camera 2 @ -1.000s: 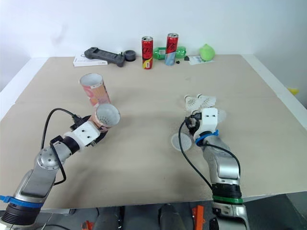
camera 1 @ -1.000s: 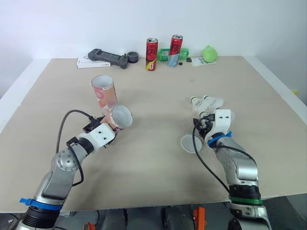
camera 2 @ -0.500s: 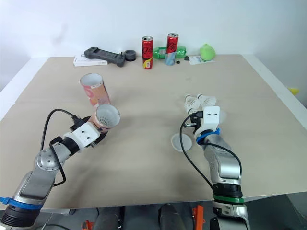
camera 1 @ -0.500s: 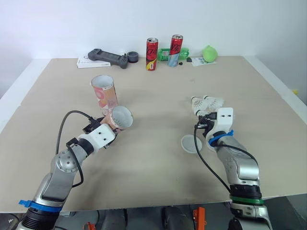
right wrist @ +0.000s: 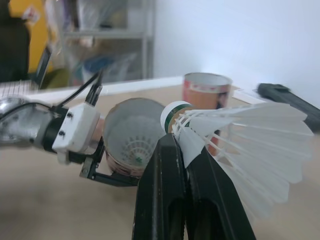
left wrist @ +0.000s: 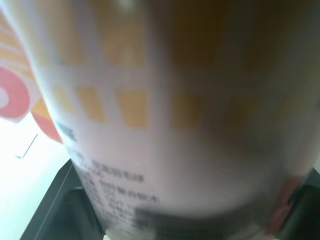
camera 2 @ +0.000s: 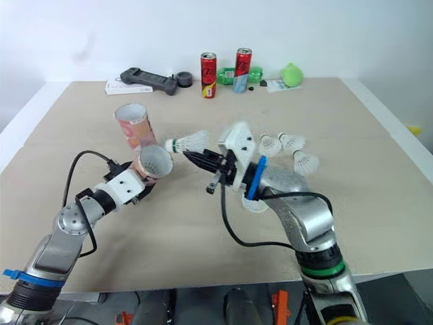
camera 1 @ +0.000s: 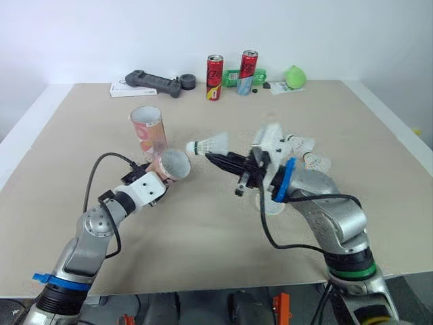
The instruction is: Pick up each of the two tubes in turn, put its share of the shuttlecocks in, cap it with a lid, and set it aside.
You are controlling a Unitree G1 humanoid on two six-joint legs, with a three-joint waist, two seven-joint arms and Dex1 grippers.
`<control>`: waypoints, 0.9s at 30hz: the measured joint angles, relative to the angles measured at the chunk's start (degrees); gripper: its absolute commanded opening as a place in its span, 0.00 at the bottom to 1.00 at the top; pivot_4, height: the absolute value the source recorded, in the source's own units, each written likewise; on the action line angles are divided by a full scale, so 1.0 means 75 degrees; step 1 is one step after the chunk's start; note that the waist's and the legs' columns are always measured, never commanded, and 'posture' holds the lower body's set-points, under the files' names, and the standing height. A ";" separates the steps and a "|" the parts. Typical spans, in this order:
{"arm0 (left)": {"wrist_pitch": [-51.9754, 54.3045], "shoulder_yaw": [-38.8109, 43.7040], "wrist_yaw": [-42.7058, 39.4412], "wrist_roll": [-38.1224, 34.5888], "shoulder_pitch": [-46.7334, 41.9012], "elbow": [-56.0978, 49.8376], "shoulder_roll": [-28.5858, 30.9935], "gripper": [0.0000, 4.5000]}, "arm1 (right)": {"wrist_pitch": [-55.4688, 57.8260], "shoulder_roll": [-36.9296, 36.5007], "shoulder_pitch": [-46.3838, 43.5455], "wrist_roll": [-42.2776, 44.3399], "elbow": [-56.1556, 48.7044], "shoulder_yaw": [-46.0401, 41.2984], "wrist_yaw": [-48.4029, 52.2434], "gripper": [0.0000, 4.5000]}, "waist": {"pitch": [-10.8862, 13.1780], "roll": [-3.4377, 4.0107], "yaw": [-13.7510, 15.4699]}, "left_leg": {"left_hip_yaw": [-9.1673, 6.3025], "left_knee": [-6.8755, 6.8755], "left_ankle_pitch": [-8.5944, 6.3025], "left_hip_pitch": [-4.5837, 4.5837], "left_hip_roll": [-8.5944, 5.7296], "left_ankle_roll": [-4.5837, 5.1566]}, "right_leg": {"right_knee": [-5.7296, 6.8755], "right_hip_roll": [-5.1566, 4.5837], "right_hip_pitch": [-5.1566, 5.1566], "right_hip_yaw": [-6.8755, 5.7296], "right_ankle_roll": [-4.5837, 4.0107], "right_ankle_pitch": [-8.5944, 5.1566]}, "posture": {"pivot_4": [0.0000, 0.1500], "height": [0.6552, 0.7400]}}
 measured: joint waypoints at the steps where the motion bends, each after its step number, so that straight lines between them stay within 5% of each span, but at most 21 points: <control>1: -0.0002 -0.0006 0.0000 0.0000 -0.0006 0.0000 -0.0002 0.73 | -0.0064 0.0000 -0.0125 -0.0145 0.0131 0.0197 0.0075 0.01 | 0.0000 0.0000 0.0001 | 0.0001 0.0000 0.0000 0.0000 0.0000 0.0000 | 0.0000 0.0000 -0.0003 0.0000 -0.0001 -0.0001 | 1.00 1.00; 7: -0.0043 -0.0015 0.0077 0.0028 0.0087 -0.0093 -0.0020 0.73 | -0.0525 0.0170 -0.0425 -0.0841 0.0781 0.1124 0.0711 0.01 | 0.0000 0.0000 0.0019 | -0.0002 -0.0003 -0.0003 -0.0014 0.0000 -0.0004 | 0.0001 0.0007 -0.0001 0.0001 -0.0005 -0.0018 | 1.00 1.00; 10: 0.0021 -0.0002 0.0165 0.0070 0.0166 -0.0171 -0.0039 0.73 | -0.0475 0.0176 -0.0583 -0.0831 0.0803 0.1105 0.0960 0.19 | 0.0000 0.0000 0.0006 | -0.0002 -0.0003 -0.0003 -0.0013 0.0001 -0.0004 | 0.0001 0.0009 -0.0003 0.0001 -0.0003 -0.0016 | 1.00 1.00; 11: 0.0040 0.0007 0.0192 0.0081 0.0209 -0.0215 -0.0042 0.73 | -0.0367 0.0152 -0.0733 -0.0693 0.0791 0.1042 0.1140 0.33 | 0.0000 0.0000 0.0001 | -0.0002 -0.0002 -0.0003 -0.0011 0.0001 -0.0004 | 0.0002 0.0009 -0.0003 0.0001 -0.0004 -0.0015 | 1.00 1.00; 12: 0.0049 0.0007 0.0206 0.0088 0.0214 -0.0222 -0.0043 0.73 | -0.0314 0.0140 -0.0810 -0.0605 0.0776 0.1008 0.1231 0.36 | 0.0000 0.0000 -0.0001 | -0.0002 -0.0002 -0.0003 -0.0011 0.0002 -0.0004 | 0.0001 0.0009 -0.0003 0.0002 -0.0004 -0.0015 | 1.00 1.00; 13: 0.0062 0.0005 0.0223 0.0113 0.0217 -0.0233 -0.0058 0.73 | -0.0225 0.0112 -0.0964 -0.0427 0.0747 0.0919 0.1381 0.54 | 0.0000 0.0000 -0.0003 | -0.0002 -0.0002 -0.0003 -0.0011 0.0002 -0.0004 | 0.0002 0.0009 -0.0004 0.0001 -0.0004 -0.0015 | 1.00 1.00; 14: 0.0068 0.0002 0.0229 0.0121 0.0217 -0.0236 -0.0071 0.73 | -0.0173 0.0089 -0.1043 -0.0324 0.0724 0.0835 0.1463 0.57 | 0.0000 0.0000 -0.0003 | -0.0002 -0.0002 -0.0003 -0.0011 0.0002 -0.0004 | 0.0002 0.0010 -0.0003 0.0001 -0.0004 -0.0015 | 1.00 1.00; 18: 0.0072 0.0000 0.0281 0.0133 0.0244 -0.0264 -0.0108 0.73 | 0.0081 -0.0293 -0.1551 0.0121 0.0741 0.0361 0.1962 0.51 | 0.0001 0.0000 -0.0002 | 0.0000 -0.0002 -0.0004 -0.0012 0.0001 -0.0006 | 0.0001 0.0005 -0.0003 0.0002 -0.0004 -0.0015 | 1.00 1.00; 23: 0.0065 -0.0001 0.0316 0.0135 0.0250 -0.0254 -0.0111 0.73 | -0.0333 -0.0756 -0.2253 -0.0272 0.1514 0.0485 0.2696 0.03 | 0.0001 0.0001 -0.0004 | 0.0001 -0.0005 -0.0004 -0.0006 0.0001 -0.0005 | 0.0001 0.0008 -0.0006 0.0002 -0.0006 -0.0016 | 1.00 1.00; 27: 0.0031 -0.0018 0.0317 0.0134 0.0207 -0.0192 -0.0115 0.73 | -0.1502 -0.0659 -0.2956 -0.1499 0.2852 0.1367 0.3229 0.01 | 0.0002 0.0003 -0.0005 | 0.0002 -0.0004 -0.0003 -0.0005 0.0001 -0.0005 | 0.0002 0.0009 -0.0008 0.0002 -0.0005 -0.0015 | 1.00 1.00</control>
